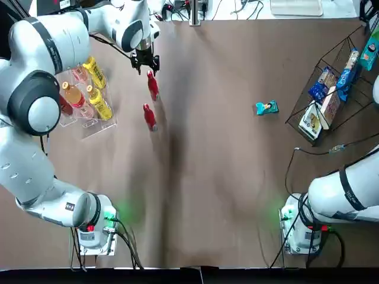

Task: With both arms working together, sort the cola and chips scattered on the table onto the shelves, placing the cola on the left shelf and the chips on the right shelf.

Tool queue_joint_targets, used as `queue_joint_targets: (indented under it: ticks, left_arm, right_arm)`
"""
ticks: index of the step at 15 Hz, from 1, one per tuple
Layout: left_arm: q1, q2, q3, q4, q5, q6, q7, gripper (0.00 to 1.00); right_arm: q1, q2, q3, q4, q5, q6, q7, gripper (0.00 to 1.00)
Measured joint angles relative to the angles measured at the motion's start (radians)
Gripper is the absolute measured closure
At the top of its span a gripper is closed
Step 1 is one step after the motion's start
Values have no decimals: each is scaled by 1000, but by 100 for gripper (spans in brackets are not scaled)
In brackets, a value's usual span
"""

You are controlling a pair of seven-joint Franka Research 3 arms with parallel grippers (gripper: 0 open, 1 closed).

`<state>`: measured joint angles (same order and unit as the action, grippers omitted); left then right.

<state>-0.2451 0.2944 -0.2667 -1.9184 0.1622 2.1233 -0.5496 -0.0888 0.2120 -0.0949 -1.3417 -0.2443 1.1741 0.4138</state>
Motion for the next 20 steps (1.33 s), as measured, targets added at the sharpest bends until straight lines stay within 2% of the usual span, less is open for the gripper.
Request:
queue_joint_targets:
  ticks: [3, 4, 5, 6, 7, 8, 9, 10, 12, 13, 14, 15, 16, 20]
  left_arm:
    - [-10, 11, -3, -1, 0, -1, -28, 22]
    - [-14, 15, -3, -1, 0, -1, -36, 22]
    - [-18, 19, -4, -1, 0, -1, -41, 28]
    - [-20, 22, -5, -1, -1, -1, -45, 30]
    - [-20, 25, -6, -1, -1, -1, -47, 30]
    - [-20, 26, -7, -1, -1, -1, -47, 36]
    - [-20, 26, -7, -1, -1, -1, -47, 37]
    - [-20, 26, -7, -1, -1, -1, -50, 45]
    - [-20, 26, -7, -1, -1, -2, -58, 47]
    - [-20, 26, -7, -1, -1, -4, -60, 55]
    - [-20, 26, -7, -1, -1, -4, -60, 58]
    - [-20, 26, -7, -1, -1, -5, -60, 59]
    - [-20, 26, -7, 1, -6, -4, -61, 66]
    - [-20, 26, -9, 2, -8, -5, -62, 68]
  right_arm:
    - [30, 0, 8, 14, 137, 2, 10, 40]
    - [37, 0, 9, 13, 186, 8, 20, 33]
    - [43, 1, 9, 8, 226, 17, 50, 28]
    - [51, 2, 9, -8, 255, 36, 100, 28]
    - [64, 4, 10, -41, 274, 71, 162, 24]
    - [87, 8, 10, -89, 280, 123, 228, 22]
    - [115, 14, 11, -143, 282, 184, 296, 22]
    - [144, 23, 12, -198, 283, 242, 367, 19]
    - [203, 41, 15, -305, 283, 341, 487, 15]
    - [228, 48, 15, -358, 283, 391, 530, 9]
    - [249, 52, 15, -405, 283, 430, 561, 1]
    - [266, 54, 15, -446, 283, 463, 581, 0]
    - [279, 54, 15, -485, 283, 498, 597, 0]
    - [319, 55, 15, -644, 283, 703, 684, 2]
